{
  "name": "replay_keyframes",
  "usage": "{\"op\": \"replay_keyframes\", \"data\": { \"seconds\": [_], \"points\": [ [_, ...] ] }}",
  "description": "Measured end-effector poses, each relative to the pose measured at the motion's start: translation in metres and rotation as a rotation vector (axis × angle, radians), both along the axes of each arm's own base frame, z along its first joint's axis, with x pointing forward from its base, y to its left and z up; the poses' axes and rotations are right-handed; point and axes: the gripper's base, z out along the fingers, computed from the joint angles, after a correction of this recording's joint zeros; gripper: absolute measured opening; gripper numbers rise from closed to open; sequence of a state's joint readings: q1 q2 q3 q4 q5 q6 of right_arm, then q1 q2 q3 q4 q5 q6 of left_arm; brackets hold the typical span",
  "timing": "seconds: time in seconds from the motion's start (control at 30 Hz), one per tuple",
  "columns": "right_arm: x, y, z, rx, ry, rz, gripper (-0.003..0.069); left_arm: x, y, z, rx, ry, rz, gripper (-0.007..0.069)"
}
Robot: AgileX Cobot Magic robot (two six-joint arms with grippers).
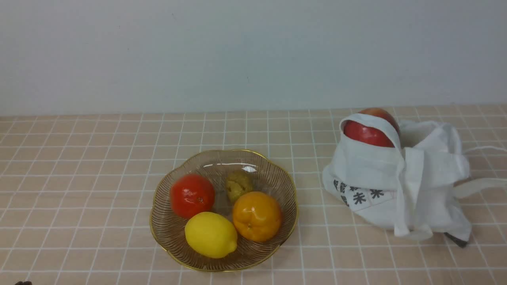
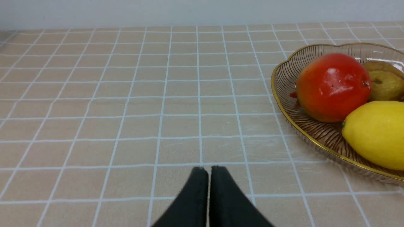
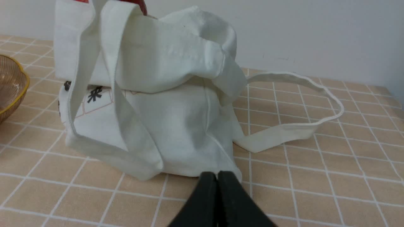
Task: Take the fruit out of the bag on the brown coffee tablecloth and place them on the plate.
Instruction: 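Reach into the cloth bag and grasp a fruit inside it with the right gripper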
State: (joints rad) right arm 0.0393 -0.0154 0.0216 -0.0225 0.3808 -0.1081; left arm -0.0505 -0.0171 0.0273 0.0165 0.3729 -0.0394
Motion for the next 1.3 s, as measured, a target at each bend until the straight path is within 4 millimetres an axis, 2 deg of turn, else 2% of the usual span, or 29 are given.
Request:
{"op": "replay_keyframes", "data": {
  "seconds": [0.8, 0.87, 0.97, 1.0, 1.1, 1.13, 1.3],
  "points": [
    [0.0, 0.0, 0.0, 0.005, -0.003, 0.001, -0.0014, 0.0, 0.0, 0.0, 0.0, 0.0, 0.0, -0.0008],
    [0.0, 0.001, 0.001, 0.05, -0.02, 0.001, -0.0014, 0.0, 0.0, 0.0, 0.0, 0.0, 0.0, -0.0008],
    [0.002, 0.003, 0.013, 0.293, -0.15, -0.004, -0.0014, 0.0, 0.0, 0.0, 0.0, 0.0, 0.0, -0.0008],
    [0.002, 0.003, 0.013, 0.293, -0.15, -0.004, -0.0014, 0.0, 0.0, 0.0, 0.0, 0.0, 0.0, -0.0008],
    [0.002, -0.001, 0.027, 0.644, -0.296, -0.035, -0.0014, 0.0, 0.0, 0.0, 0.0, 0.0, 0.0, -0.0008],
    [0.001, -0.002, 0.029, 0.699, -0.314, -0.042, -0.0014, 0.0, 0.0, 0.0, 0.0, 0.0, 0.0, -0.0008],
    [0.001, -0.004, 0.031, 0.824, -0.344, -0.062, -0.0014, 0.0, 0.0, 0.0, 0.0, 0.0, 0.0, -0.0008]
  ]
}}
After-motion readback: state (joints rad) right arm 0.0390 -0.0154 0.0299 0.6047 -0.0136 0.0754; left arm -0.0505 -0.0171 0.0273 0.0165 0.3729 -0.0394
